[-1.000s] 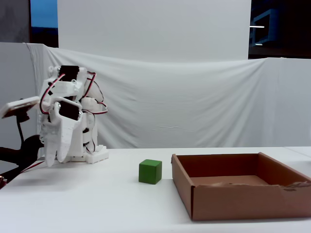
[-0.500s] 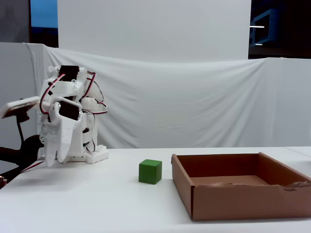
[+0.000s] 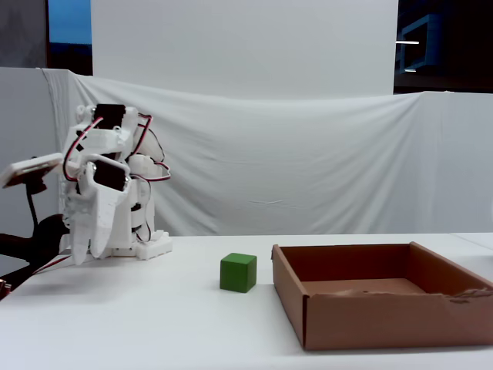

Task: Grasp a green cube and put it in a box.

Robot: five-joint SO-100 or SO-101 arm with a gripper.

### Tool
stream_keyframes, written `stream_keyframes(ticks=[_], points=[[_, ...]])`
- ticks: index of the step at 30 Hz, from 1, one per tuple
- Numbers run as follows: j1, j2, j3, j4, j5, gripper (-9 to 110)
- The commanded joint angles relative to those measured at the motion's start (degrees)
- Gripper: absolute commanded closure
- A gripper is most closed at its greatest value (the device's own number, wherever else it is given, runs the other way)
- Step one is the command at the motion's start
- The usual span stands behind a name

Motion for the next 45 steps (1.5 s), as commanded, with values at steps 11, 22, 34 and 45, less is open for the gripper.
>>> stream_keyframes(ticks=[11, 22, 34, 45], points=[[0.88, -0.44, -0.44, 0.09, 0.26, 81], [-3.52, -8.0, -7.47, -7.38, -0.44, 81], [-18.02, -34.45, -27.6, -22.76, -6.42, 81], [-31.82, -50.01, -32.34, -26.98, -35.51, 81]])
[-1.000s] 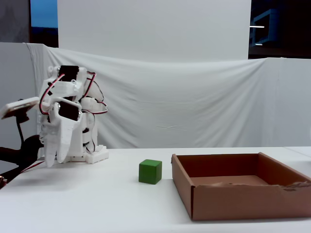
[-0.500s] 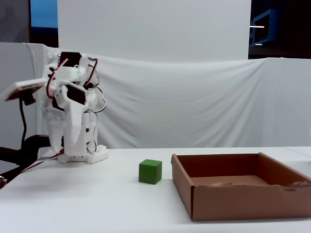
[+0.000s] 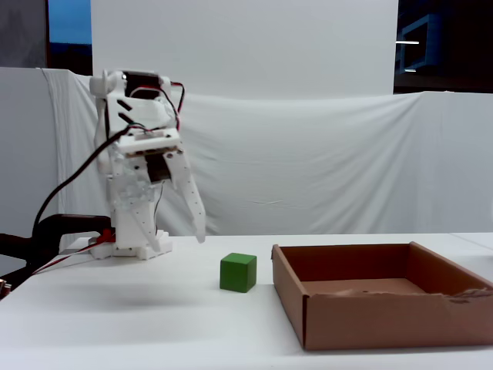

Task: Grasp a green cube and put it in a box.

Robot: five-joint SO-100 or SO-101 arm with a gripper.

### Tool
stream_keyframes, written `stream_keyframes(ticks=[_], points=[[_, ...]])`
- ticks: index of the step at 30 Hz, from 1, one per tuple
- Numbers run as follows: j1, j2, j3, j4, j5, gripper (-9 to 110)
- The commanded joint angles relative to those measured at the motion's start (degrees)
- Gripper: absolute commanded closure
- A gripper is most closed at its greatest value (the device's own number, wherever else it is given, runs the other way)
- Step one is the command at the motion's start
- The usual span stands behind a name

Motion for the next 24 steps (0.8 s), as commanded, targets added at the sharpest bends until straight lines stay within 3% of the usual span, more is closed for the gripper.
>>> stream_keyframes(ticks=[1, 9, 24], points=[[-2.37, -2.02, -5.63, -0.09, -5.71, 80], [-10.28, -9.93, -17.93, 8.0, -10.2, 80], [-19.42, -14.33, -16.08, 10.81, -11.43, 80]])
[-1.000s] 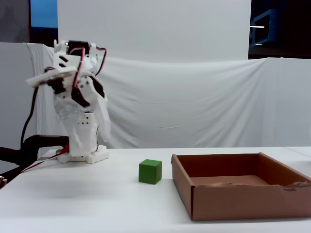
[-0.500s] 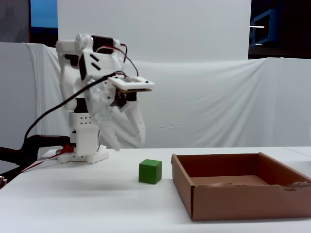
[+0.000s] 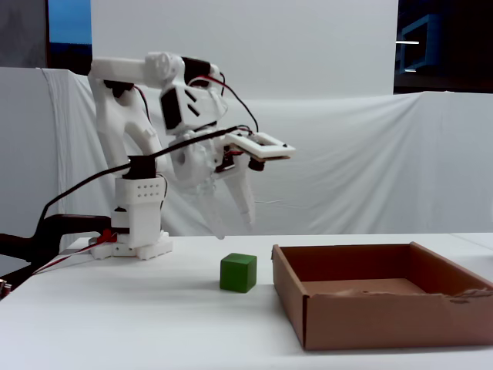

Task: Grasp a green cube and put it in a box.

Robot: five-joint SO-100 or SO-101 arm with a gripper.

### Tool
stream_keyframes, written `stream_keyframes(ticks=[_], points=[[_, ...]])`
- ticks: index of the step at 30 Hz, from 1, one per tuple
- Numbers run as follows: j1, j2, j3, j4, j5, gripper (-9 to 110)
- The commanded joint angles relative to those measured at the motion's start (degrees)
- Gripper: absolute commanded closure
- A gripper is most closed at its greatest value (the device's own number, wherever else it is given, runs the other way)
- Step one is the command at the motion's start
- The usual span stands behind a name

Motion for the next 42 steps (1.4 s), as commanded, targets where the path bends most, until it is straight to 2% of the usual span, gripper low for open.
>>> stream_keyframes(ticks=[1, 17, 25, 42], points=[[-1.05, -0.09, -1.05, 0.62, -1.58, 80], [-3.34, -6.42, -1.76, -0.53, -1.58, 75], [-4.31, -12.13, -5.89, 2.55, -6.68, 75], [-2.11, -15.12, -8.09, 1.58, -13.27, 76]])
